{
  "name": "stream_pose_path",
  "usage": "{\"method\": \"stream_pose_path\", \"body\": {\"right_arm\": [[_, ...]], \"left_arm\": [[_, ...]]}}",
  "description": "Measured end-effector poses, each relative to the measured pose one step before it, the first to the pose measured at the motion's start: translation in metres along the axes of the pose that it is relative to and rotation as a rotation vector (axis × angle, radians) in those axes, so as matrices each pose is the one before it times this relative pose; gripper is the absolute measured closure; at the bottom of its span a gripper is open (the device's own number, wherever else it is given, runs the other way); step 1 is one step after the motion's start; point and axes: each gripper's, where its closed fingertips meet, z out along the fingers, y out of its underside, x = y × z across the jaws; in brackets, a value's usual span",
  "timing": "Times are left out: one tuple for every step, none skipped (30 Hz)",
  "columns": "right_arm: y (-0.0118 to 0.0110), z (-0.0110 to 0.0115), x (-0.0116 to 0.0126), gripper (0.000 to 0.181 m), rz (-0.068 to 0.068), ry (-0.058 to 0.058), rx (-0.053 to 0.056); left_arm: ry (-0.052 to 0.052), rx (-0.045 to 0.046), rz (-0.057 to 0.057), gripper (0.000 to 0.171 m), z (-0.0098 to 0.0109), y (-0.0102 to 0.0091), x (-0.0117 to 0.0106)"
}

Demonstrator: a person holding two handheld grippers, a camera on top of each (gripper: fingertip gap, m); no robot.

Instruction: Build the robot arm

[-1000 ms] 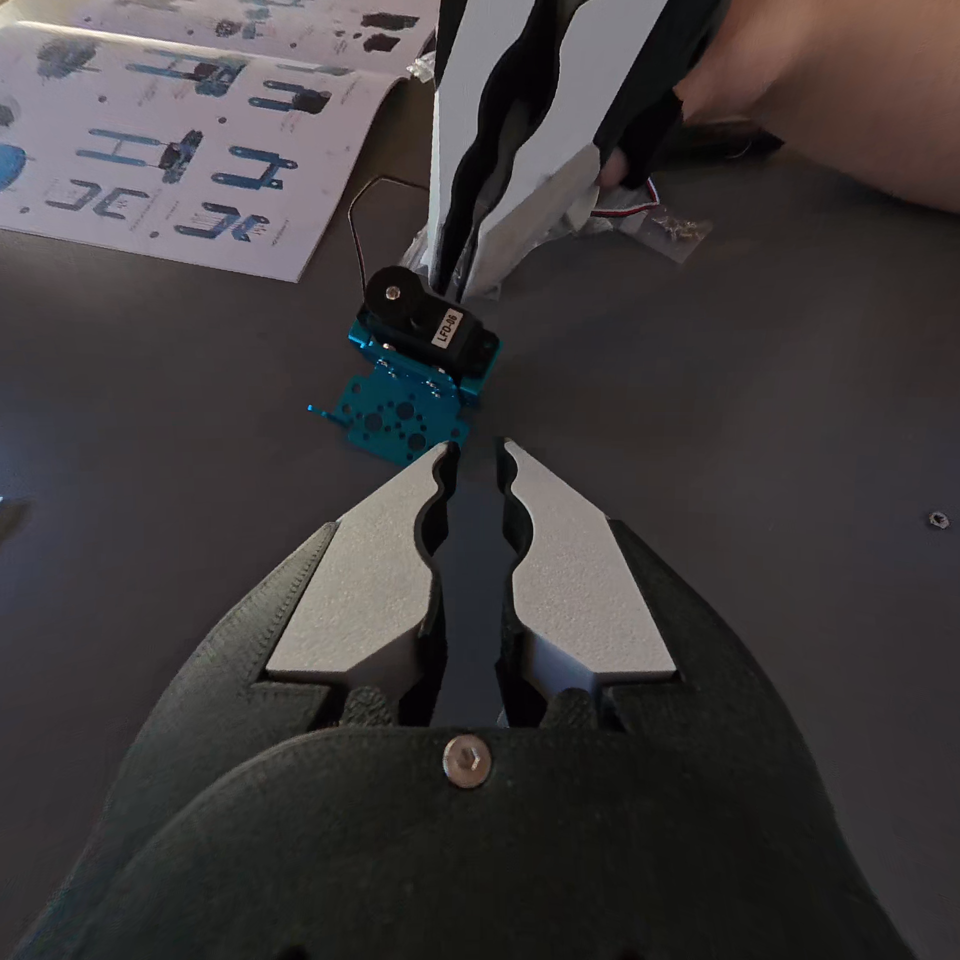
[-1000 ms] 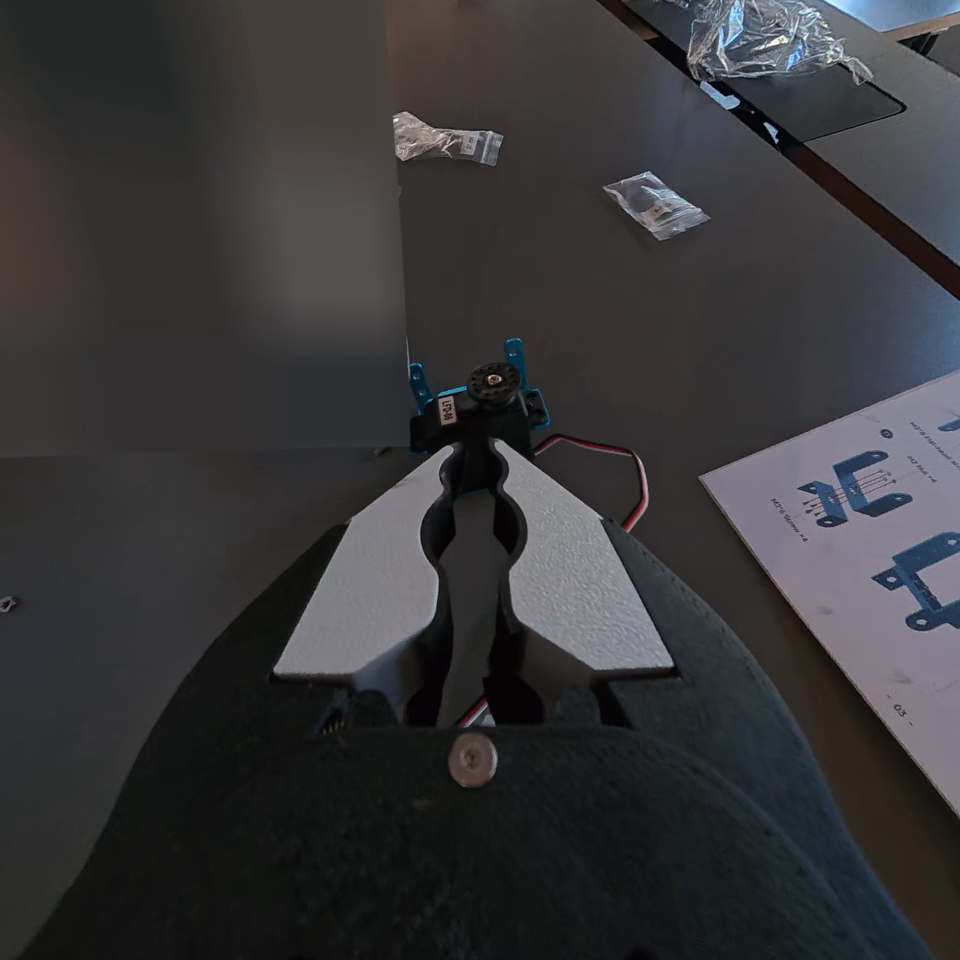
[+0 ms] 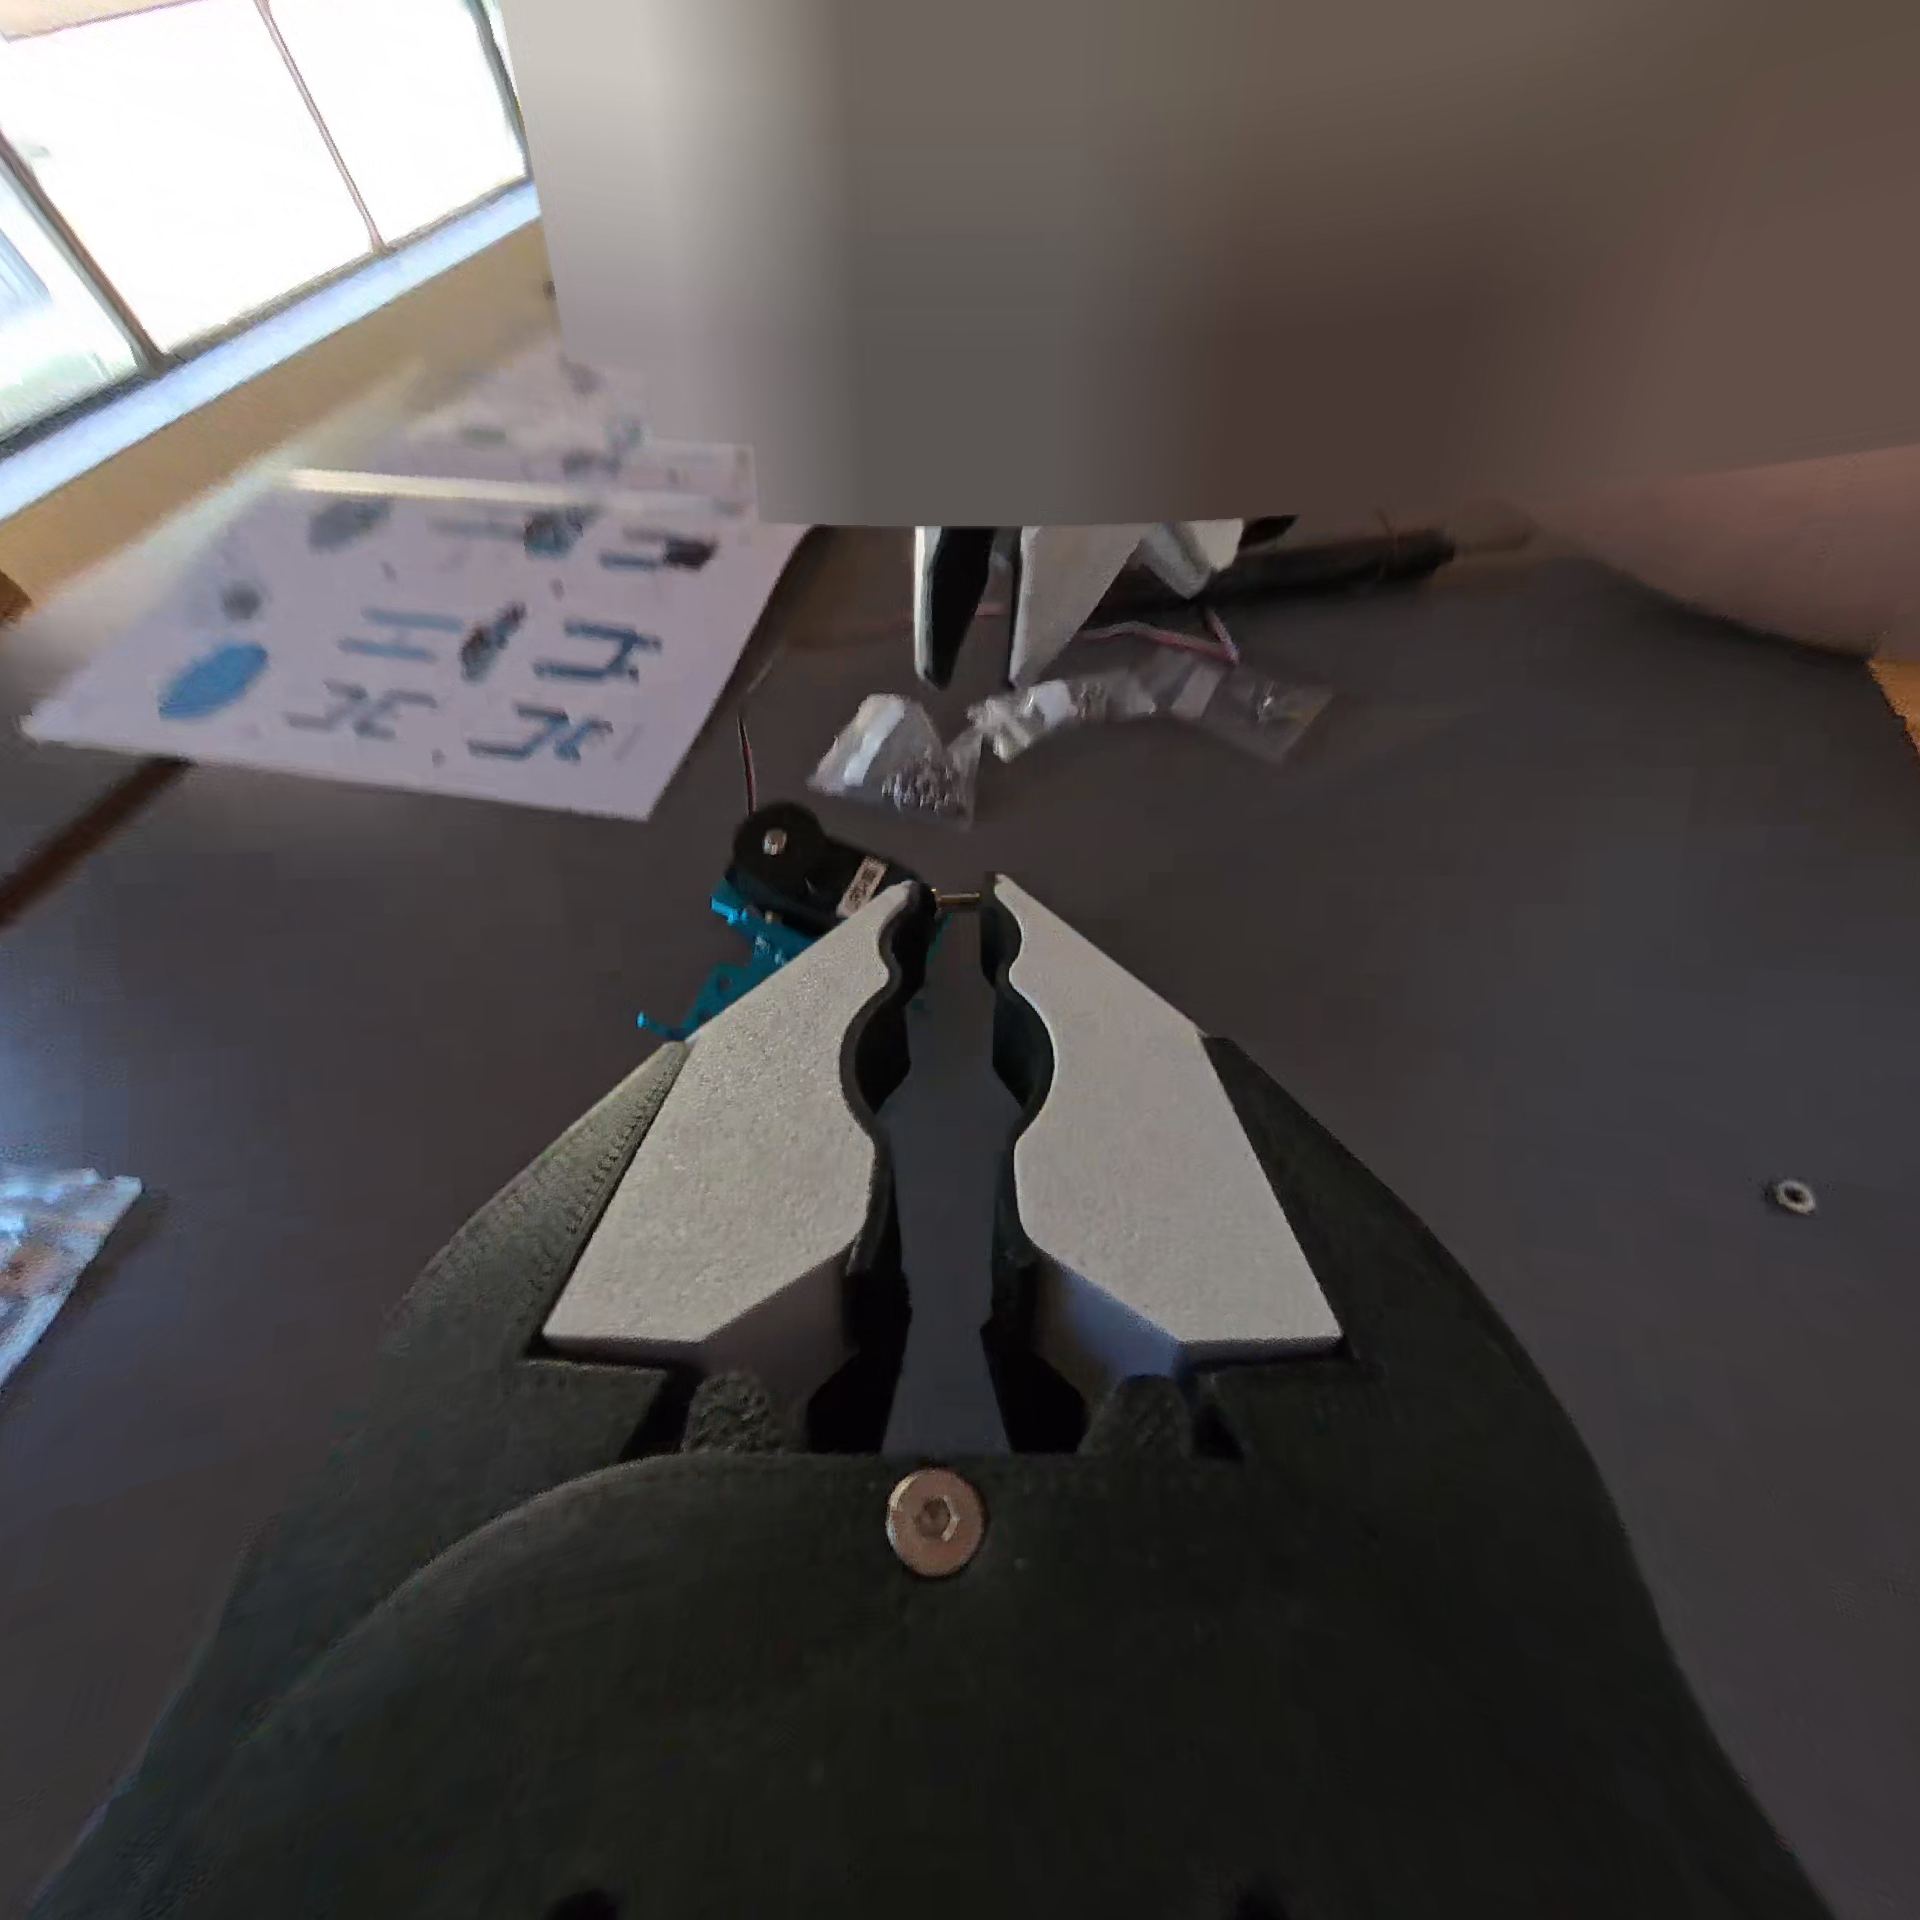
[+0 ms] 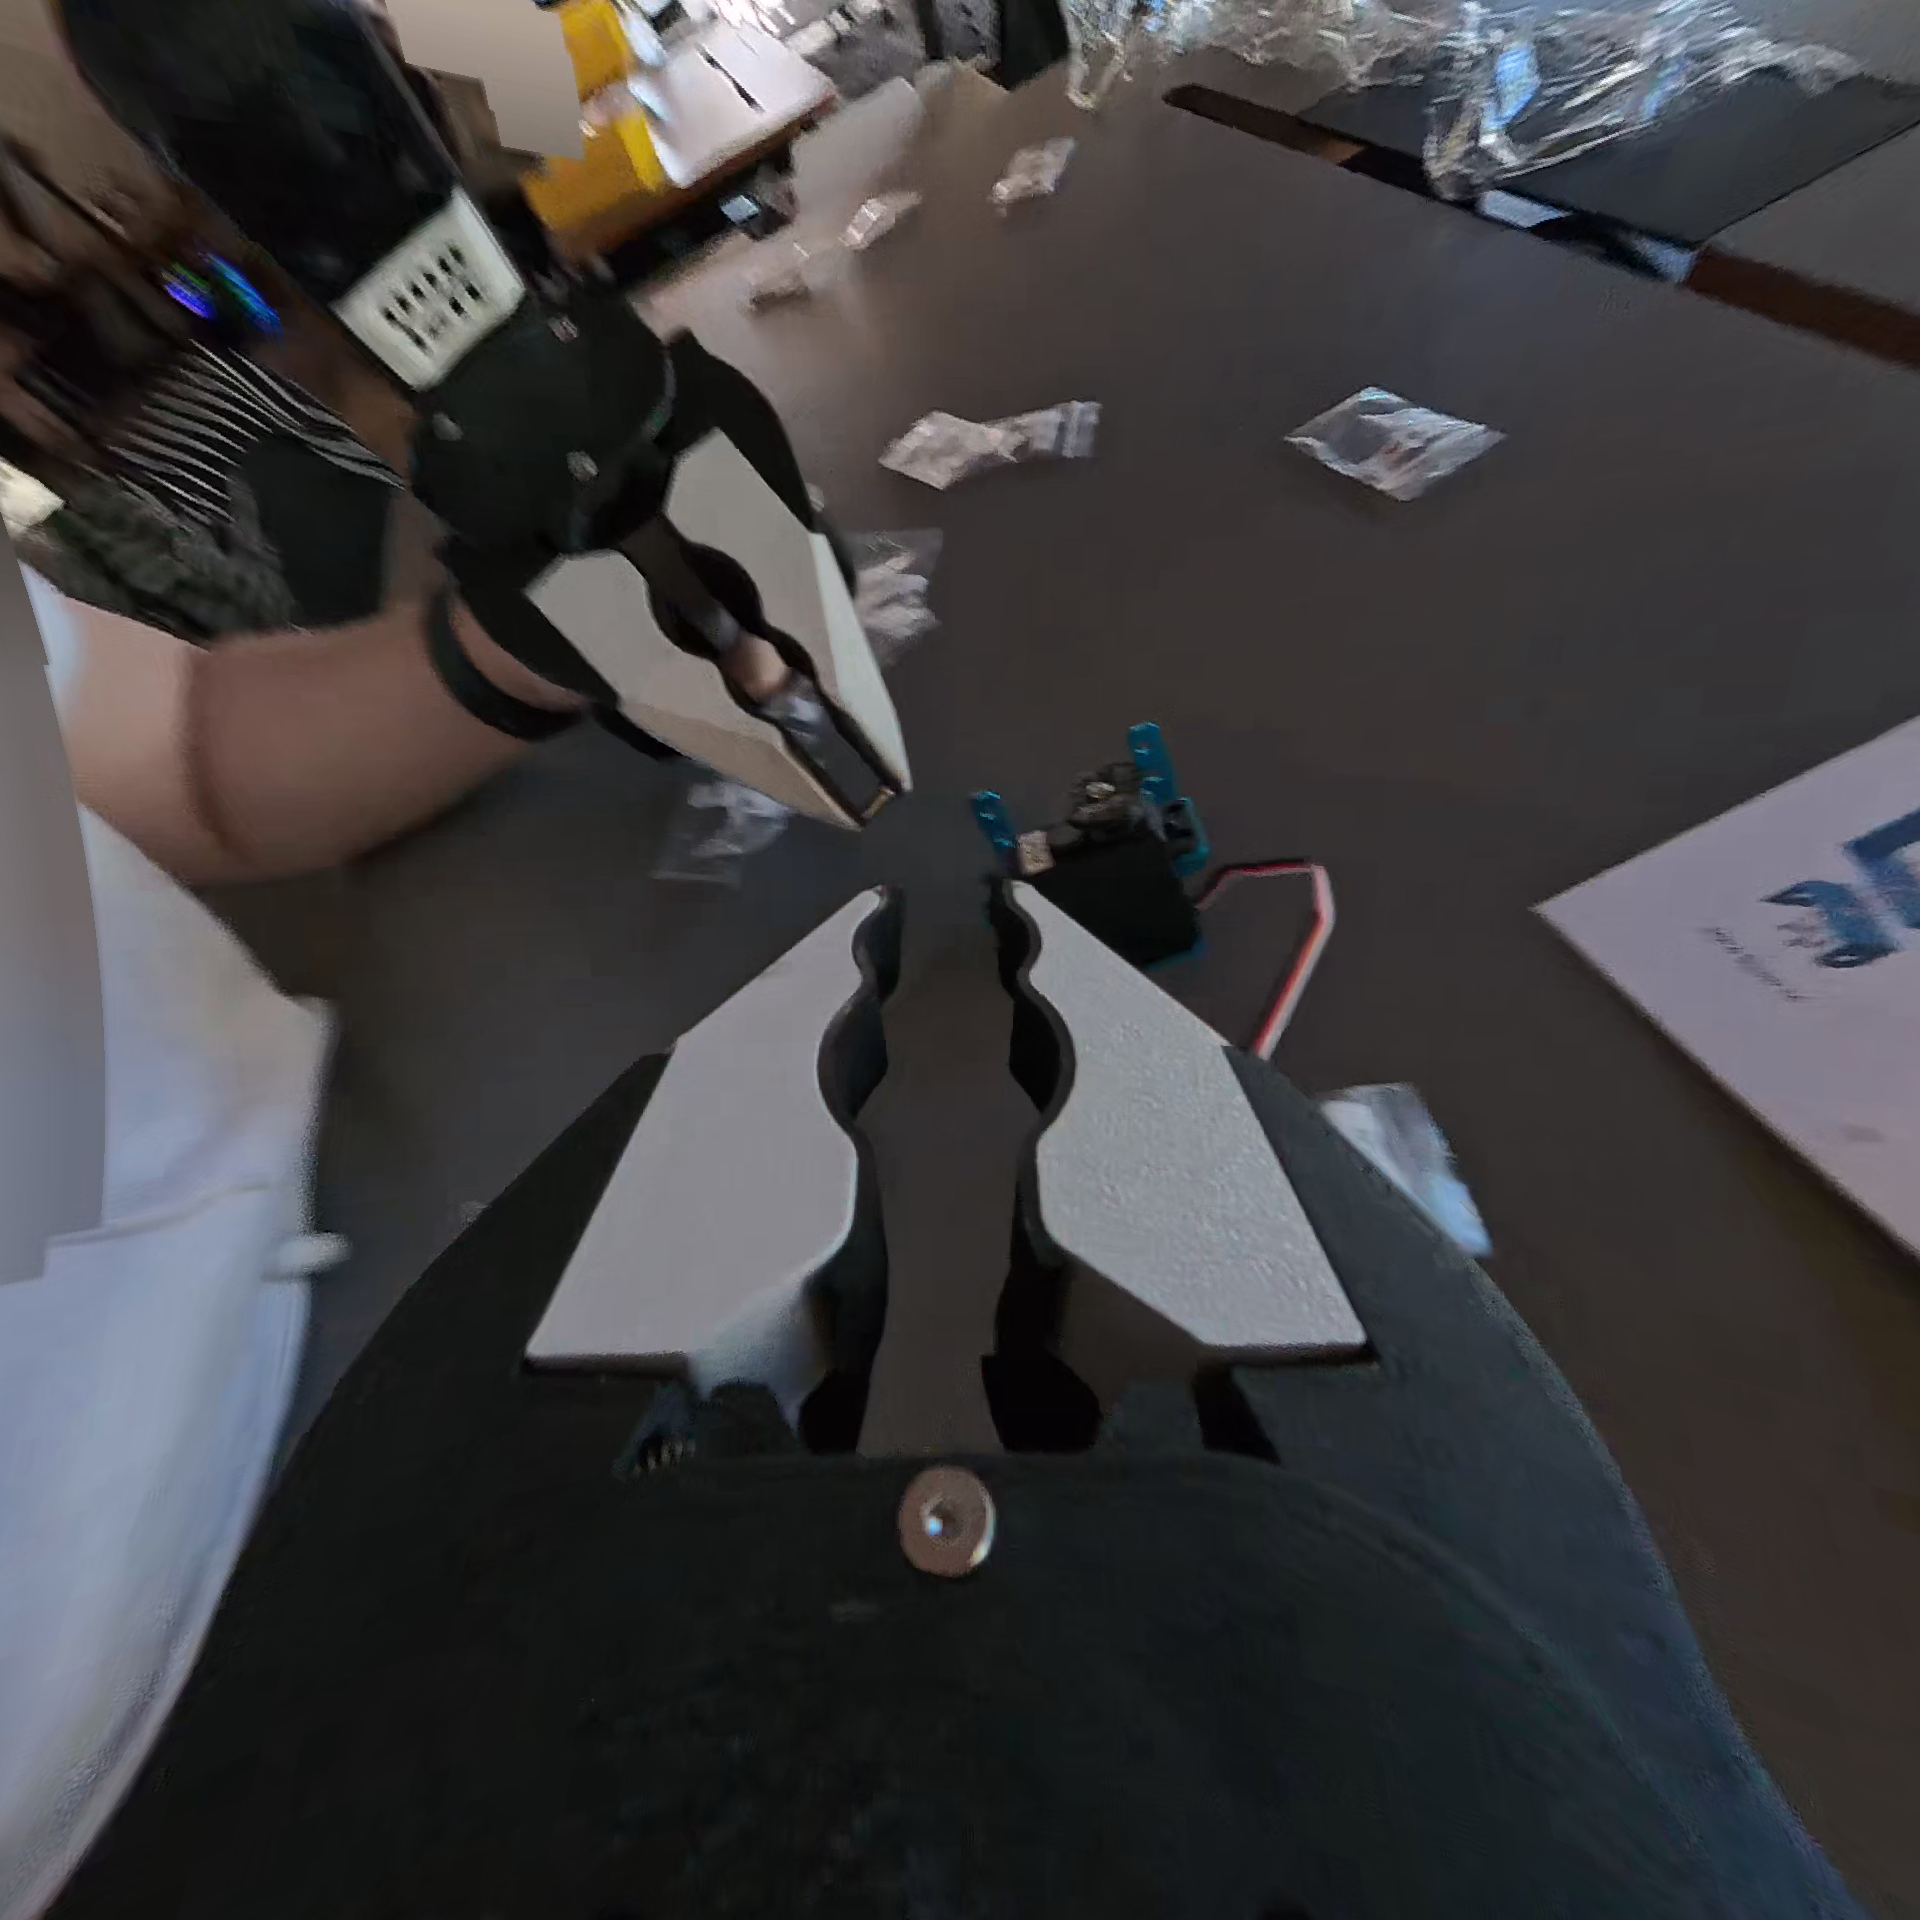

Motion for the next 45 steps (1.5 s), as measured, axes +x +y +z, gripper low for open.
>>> {"method": "stream_pose_path", "body": {"right_arm": [[-0.00386,-0.00079,-0.00827,0.163,0.0511,-0.0617,0.0235],[-0.00337,-0.00001,-0.00838,0.163,0.0504,-0.0609,0.0208],[-0.00237,0.00102,-0.00760,0.162,0.0544,-0.0582,0.0179],[-0.00126,0.00161,-0.00593,0.162,0.0568,-0.0522,0.0122],[0.00004,0.00205,-0.00531,0.160,0.0485,-0.0513,0.0059],[0.00164,0.00218,-0.00248,0.160,0.0417,-0.0349,-0.0035],[0.00216,0.00190,0.00058,0.160,0.0338,-0.0157,-0.0063],[0.00231,0.00164,0.00178,0.160,0.0267,-0.0065,-0.0063],[0.00153,0.00158,-0.00074,0.160,0.0232,-0.0217,-0.0036],[-0.00003,0.00123,-0.00274,0.161,0.0245,-0.0329,0.0039],[-0.00013,0.00103,-0.00241,0.163,0.0225,-0.0284,0.0039],[0.00120,0.00115,-0.00045,0.164,0.0183,-0.0146,-0.0045],[0.00238,0.00142,0.00028,0.165,0.0128,-0.0084,-0.0116],[0.00282,0.00151,0.00010,0.164,0.0134,-0.0084,-0.0139],[0.00134,0.00155,-0.00212,0.164,0.0138,-0.0221,-0.0050],[0.00044,0.00124,-0.00241,0.165,0.0185,-0.0250,0.0006],[0.00127,0.00108,-0.00086,0.164,0.0193,-0.0163,-0.0046],[0.00213,0.00094,0.00109,0.164,0.0119,-0.0038,-0.0115],[0.00223,0.00081,0.00123,0.164,0.0050,-0.0003,-0.0121],[0.00136,0.00081,-0.00038,0.167,0.0037,-0.0084,-0.0071],[0.00148,0.00057,-0.00348,0.176,0.0018,-0.0253,-0.0086],[0.00168,0.00028,-0.00143,0.176,0.0049,-0.0113,-0.0106],[0.00108,0.00017,-0.00001,0.176,0.0010,-0.0018,-0.0064],[0.00099,-0.00002,0.00044,0.176,0.0023,-0.0002,-0.0052],[0.00099,-0.00013,0.00076,0.176,0.0036,0.0017,-0.0055],[0.00105,-0.00016,0.00122,0.176,0.0022,0.0060,-0.0044],[0.00039,-0.00037,0.00174,0.177,0.0014,0.0096,-0.0015],[-0.00001,-0.00028,0.00152,0.177,-0.0010,0.0093,0.0015],[0.00004,-0.00056,0.00121,0.177,-0.0019,0.0077,0.0005],[-0.00015,-0.00116,0.00128,0.177,-0.0044,0.0083,0.0010],[-0.00152,-0.00191,0.00149,0.177,-0.0074,0.0108,0.0084],[-0.00302,-0.00250,0.00152,0.177,-0.0097,0.0125,0.0169],[-0.00392,-0.00304,0.00173,0.177,-0.0116,0.0153,0.0216],[-0.00473,-0.00344,0.00318,0.177,-0.0178,0.0255,0.0247],[-0.00504,-0.00346,0.00488,0.177,-0.0264,0.0356,0.0267],[-0.00479,-0.00260,0.00407,0.177,-0.0320,0.0296,0.0263],[-0.00364,-0.00161,0.00340,0.177,-0.0343,0.0259,0.0186],[-0.00268,-0.00078,0.00442,0.177,-0.0431,0.0373,0.0122],[-0.00174,-0.00028,0.00465,0.177,-0.0547,0.0439,0.0087],[0.00027,0.00041,0.00379,0.177,-0.0633,0.0416,-0.0033],[0.00134,0.00110,0.00345,0.176,-0.0639,0.0417,-0.0100],[0.00030,0.00141,0.00206,0.176,-0.0595,0.0357,-0.0029],[-0.00052,0.00141,-0.00112,0.176,-0.0588,0.0175,0.0012],[-0.00021,0.00122,-0.00194,0.176,-0.0547,0.0124,-0.0014],[0.00021,0.00064,0.00043,0.176,-0.0497,0.0239,-0.0038]], "left_arm": [[0.0052,0.03153,0.0269,0.162,-0.00133,-0.00609,0.00345],[0.0006,0.02433,0.0286,0.163,-0.00074,-0.00530,0.00331],[0.0070,0.02050,0.0312,0.162,-0.00013,-0.00488,0.00466],[0.0079,0.01329,0.0289,0.163,0.00026,-0.00371,0.00450],[-0.0003,0.00575,0.0215,0.163,0.00063,-0.00245,0.00282],[0.0019,0.00625,0.0159,0.163,0.00059,-0.00219,0.00265],[0.0097,0.00839,0.0113,0.163,0.00033,-0.00211,0.00314],[-0.0005,0.00408,0.0057,0.163,0.00008,-0.00141,0.00109],[0.0055,0.00704,0.0060,0.163,-0.00021,-0.00167,0.00178],[0.0160,0.00582,0.0036,0.163,-0.00002,-0.00153,0.00318],[0.0019,0.00187,0.0039,0.163,-0.00002,-0.00124,0.00109],[-0.0014,0.00514,0.0114,0.163,-0.00014,-0.00147,0.00083],[0.0077,0.00268,0.0129,0.163,-0.00009,-0.00127,0.00225],[-0.0013,0.00026,0.0103,0.163,-0.00006,-0.00082,0.00086],[0.0041,0.00335,0.0093,0.163,-0.00003,-0.00108,0.00155],[0.0082,0.00163,0.0067,0.163,0.00013,-0.00088,0.00216],[-0.0065,0.00058,0.0067,0.163,0.00027,-0.00063,-0.00011],[0.0012,0.00344,0.0079,0.163,0.00017,-0.00098,0.00094],[0.0070,0.00526,0.0050,0.163,0.00008,-0.00114,0.00179],[0.0005,0.00311,0.0041,0.163,0.00011,-0.00079,0.00063],[0.0028,-0.00067,0.0053,0.163,-0.00002,-0.00009,0.00092],[0.0083,0.00274,0.0041,0.163,-0.00006,-0.00024,0.00160],[0.0049,-0.00050,0.0013,0.163,0.00007,0.00025,0.00097],[0.0041,-0.00088,0.0007,0.163,0.00028,0.00061,0.00076],[0.0040,-0.00133,-0.0015,0.163,0.00047,0.00086,0.00083],[0.0038,-0.00233,-0.0047,0.163,0.00065,0.00121,0.00053],[0.0014,-0.00268,-0.0076,0.163,0.00057,0.00151,-0.00005],[0.0011,0.00148,-0.0105,0.162,0.00026,0.00102,-0.00041],[0.0022,0.00551,-0.0126,0.160,-0.00057,0.00027,-0.00077],[-0.0104,0.01043,-0.0142,0.154,-0.00188,-0.00069,-0.00353],[-0.0134,0.01489,-0.0209,0.147,-0.00337,-0.00117,-0.00552],[-0.0079,0.01881,-0.0344,0.140,-0.00425,-0.00118,-0.00667],[-0.0096,0.01502,-0.0442,0.131,-0.00446,-0.00018,-0.00880],[-0.0170,0.00735,-0.0460,0.122,-0.00381,0.00153,-0.01167],[-0.0134,0.00366,-0.0378,0.118,-0.00206,0.00209,-0.01201],[-0.0106,-0.00588,-0.0261,0.118,0.00068,0.00274,-0.01136],[-0.0054,-0.02368,-0.0173,0.115,0.00330,0.00307,-0.00942],[0.0145,-0.02613,-0.0075,0.113,0.00454,0.00133,-0.00524],[0.0241,-0.02500,0.0009,0.113,0.00481,0.00062,-0.00323],[0.0182,-0.04214,0.0046,0.113,0.00576,0.00276,-0.00466],[0.0200,-0.06598,0.0061,0.110,0.00655,0.00630,-0.00467],[0.0294,-0.06929,0.0175,0.111,0.00641,0.00793,-0.00235],[0.0297,-0.05244,0.0179,0.113,0.00607,0.00723,-0.00126],[0.0172,-0.03066,0.0116,0.111,0.00471,0.00467,-0.00239],[0.0332,-0.00928,0.0107,0.112,0.00299,0.00267,0.00054]]}}
